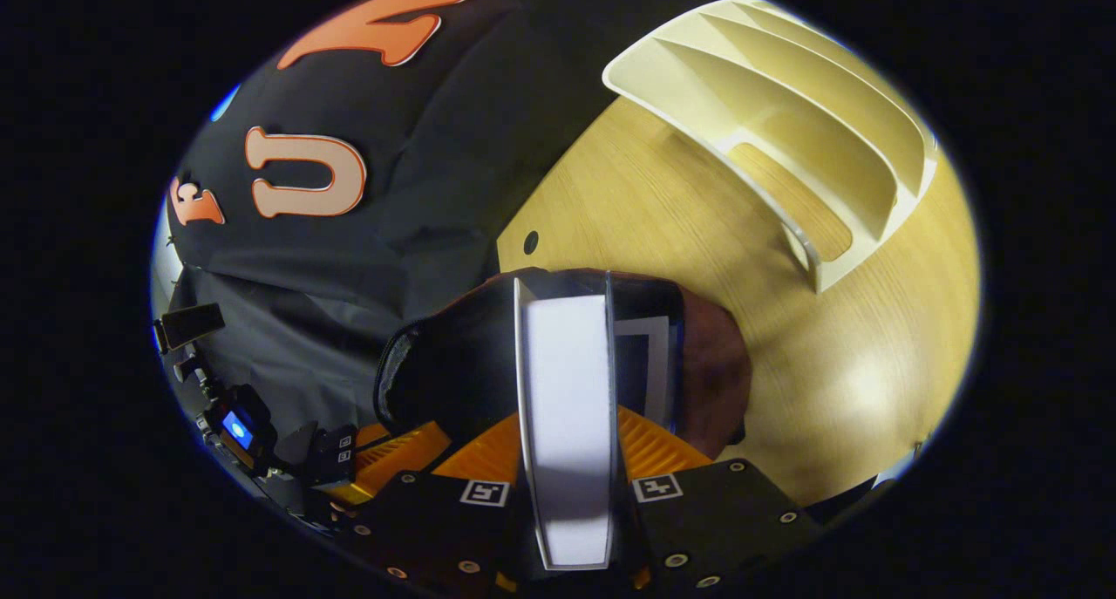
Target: Open the schoolbag, grab two books from the bookshelf and put them into the schoolbag.
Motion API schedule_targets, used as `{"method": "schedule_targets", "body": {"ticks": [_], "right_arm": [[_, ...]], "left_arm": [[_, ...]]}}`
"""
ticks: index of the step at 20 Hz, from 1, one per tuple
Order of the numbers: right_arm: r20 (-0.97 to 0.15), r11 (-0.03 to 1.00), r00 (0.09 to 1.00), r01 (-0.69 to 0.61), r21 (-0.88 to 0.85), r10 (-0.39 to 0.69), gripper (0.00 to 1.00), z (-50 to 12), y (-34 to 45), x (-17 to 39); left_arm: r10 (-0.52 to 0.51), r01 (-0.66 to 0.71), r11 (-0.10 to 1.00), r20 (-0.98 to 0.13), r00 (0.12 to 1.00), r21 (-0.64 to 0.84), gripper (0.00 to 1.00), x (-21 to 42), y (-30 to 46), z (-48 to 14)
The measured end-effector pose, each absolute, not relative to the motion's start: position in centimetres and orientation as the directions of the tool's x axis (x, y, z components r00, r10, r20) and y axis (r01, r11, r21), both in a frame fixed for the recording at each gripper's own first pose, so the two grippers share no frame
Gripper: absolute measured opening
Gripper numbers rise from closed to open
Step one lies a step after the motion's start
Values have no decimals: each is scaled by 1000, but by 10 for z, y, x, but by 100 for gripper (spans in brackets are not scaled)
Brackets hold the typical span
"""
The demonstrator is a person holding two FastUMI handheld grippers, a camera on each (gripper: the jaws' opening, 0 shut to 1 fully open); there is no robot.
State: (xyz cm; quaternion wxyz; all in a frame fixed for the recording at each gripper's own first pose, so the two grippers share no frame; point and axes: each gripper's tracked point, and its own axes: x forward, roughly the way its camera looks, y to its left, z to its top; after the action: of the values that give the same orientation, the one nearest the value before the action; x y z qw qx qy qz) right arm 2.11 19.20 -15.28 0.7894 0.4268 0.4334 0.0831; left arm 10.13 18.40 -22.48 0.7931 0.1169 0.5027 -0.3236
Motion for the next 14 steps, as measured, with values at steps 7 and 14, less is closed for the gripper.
{"method": "schedule_targets", "body": {"ticks": [7, 14], "right_arm": [[-533, 496, 620, 253, 830, 576, 37, -189, 228, 33], [-479, 472, 684, 219, 854, 549, 47, -221, 254, 59]], "left_arm": [[-419, 636, 756, -859, 294, -151, 1, 101, 178, -224], [-444, 636, 752, -845, 297, -171, 1, 101, 171, -222]]}}
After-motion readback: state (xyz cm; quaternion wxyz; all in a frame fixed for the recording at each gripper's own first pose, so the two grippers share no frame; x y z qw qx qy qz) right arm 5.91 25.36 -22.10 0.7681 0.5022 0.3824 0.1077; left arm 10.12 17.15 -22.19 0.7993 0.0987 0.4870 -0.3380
